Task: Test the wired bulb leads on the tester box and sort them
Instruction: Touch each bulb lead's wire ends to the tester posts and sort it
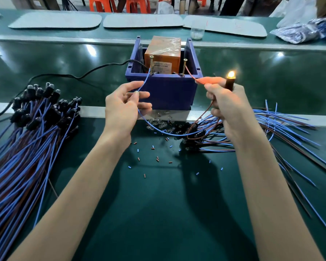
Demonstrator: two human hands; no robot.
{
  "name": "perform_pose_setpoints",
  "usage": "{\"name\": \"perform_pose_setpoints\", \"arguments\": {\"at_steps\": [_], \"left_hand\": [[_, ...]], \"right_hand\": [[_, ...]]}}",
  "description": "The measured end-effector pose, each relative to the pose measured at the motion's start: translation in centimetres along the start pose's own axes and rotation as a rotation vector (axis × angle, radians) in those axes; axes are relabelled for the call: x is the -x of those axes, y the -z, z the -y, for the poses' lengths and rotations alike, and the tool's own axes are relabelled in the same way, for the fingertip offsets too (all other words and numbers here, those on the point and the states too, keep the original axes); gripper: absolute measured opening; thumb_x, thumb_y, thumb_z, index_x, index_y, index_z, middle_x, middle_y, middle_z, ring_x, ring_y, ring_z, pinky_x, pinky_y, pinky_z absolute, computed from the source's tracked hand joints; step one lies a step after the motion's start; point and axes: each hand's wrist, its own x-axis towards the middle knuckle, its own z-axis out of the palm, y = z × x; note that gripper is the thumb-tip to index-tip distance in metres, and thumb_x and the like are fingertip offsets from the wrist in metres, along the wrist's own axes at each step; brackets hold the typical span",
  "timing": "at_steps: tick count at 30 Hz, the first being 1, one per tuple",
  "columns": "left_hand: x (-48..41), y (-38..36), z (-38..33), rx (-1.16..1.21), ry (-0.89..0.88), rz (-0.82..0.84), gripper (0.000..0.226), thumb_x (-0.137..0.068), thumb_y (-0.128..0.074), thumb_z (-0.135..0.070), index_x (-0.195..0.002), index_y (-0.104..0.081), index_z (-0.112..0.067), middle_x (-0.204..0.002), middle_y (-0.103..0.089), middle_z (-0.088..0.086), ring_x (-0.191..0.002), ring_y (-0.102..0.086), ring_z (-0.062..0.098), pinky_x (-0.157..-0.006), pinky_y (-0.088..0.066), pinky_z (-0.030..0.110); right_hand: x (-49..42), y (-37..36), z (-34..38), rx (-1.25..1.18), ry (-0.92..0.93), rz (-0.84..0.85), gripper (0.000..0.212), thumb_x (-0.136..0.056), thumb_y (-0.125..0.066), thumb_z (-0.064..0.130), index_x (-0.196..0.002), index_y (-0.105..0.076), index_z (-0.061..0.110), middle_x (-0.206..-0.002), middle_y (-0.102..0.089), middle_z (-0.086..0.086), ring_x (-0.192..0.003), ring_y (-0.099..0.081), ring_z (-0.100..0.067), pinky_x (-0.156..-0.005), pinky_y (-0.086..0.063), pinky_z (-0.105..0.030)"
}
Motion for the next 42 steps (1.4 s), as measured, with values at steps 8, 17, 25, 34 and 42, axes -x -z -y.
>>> {"name": "perform_pose_setpoints", "arguments": {"at_steps": [8, 17, 25, 34, 42], "left_hand": [[0.0, 0.0, 0.0, 0.000, 0.010, 0.000, 0.029, -0.100, -0.041, 0.000, -0.104, -0.063, -0.019, -0.083, -0.065, -0.001, -0.051, -0.059, 0.002, -0.057, -0.051, 0.015], [0.0, 0.1, 0.0, -0.010, 0.008, -0.004, 0.029, -0.100, -0.042, -0.001, -0.104, -0.064, -0.020, -0.083, -0.066, -0.001, -0.052, -0.060, 0.002, -0.057, -0.051, 0.015], [0.1, 0.1, -0.3, 0.000, 0.025, -0.008, 0.030, -0.100, -0.042, -0.001, -0.101, -0.065, -0.020, -0.082, -0.067, -0.002, -0.051, -0.059, 0.002, -0.057, -0.052, 0.017], [0.3, 0.2, -1.2, 0.088, 0.013, -0.042, 0.024, -0.096, -0.042, -0.001, -0.102, -0.058, -0.018, -0.078, -0.069, -0.004, -0.055, -0.064, 0.007, -0.056, -0.052, 0.019], [0.5, 0.3, -1.5, 0.081, 0.007, 0.036, 0.019, -0.096, -0.046, -0.005, -0.097, -0.058, -0.020, -0.076, -0.071, -0.007, -0.067, -0.068, 0.007, -0.060, -0.051, 0.016]], "right_hand": [[-0.2, 0.0, -0.4, -0.001, 0.014, 0.006, 0.024, -0.092, -0.053, 0.013, -0.073, -0.065, 0.021, -0.064, -0.037, 0.005, -0.044, -0.026, -0.004, -0.038, -0.021, -0.013], [0.0, -0.1, -0.3, -0.005, 0.012, 0.003, 0.025, -0.092, -0.056, 0.014, -0.071, -0.066, 0.021, -0.065, -0.038, 0.004, -0.044, -0.027, -0.004, -0.038, -0.022, -0.013], [0.1, 0.2, 0.1, 0.011, -0.005, 0.014, 0.019, -0.095, -0.051, 0.015, -0.085, -0.068, 0.017, -0.066, -0.041, 0.004, -0.044, -0.030, -0.003, -0.039, -0.023, -0.014], [-0.3, 2.2, 1.6, -0.011, -0.085, -0.165, 0.049, -0.097, -0.026, 0.061, -0.097, -0.061, 0.026, -0.087, -0.065, 0.002, -0.072, -0.056, -0.006, -0.060, -0.041, -0.021], [-0.6, 5.2, 2.4, -0.277, 0.050, -0.294, 0.047, -0.102, -0.035, 0.043, -0.075, -0.060, 0.014, -0.058, -0.059, 0.001, -0.043, -0.051, -0.006, -0.039, -0.032, -0.013]]}}
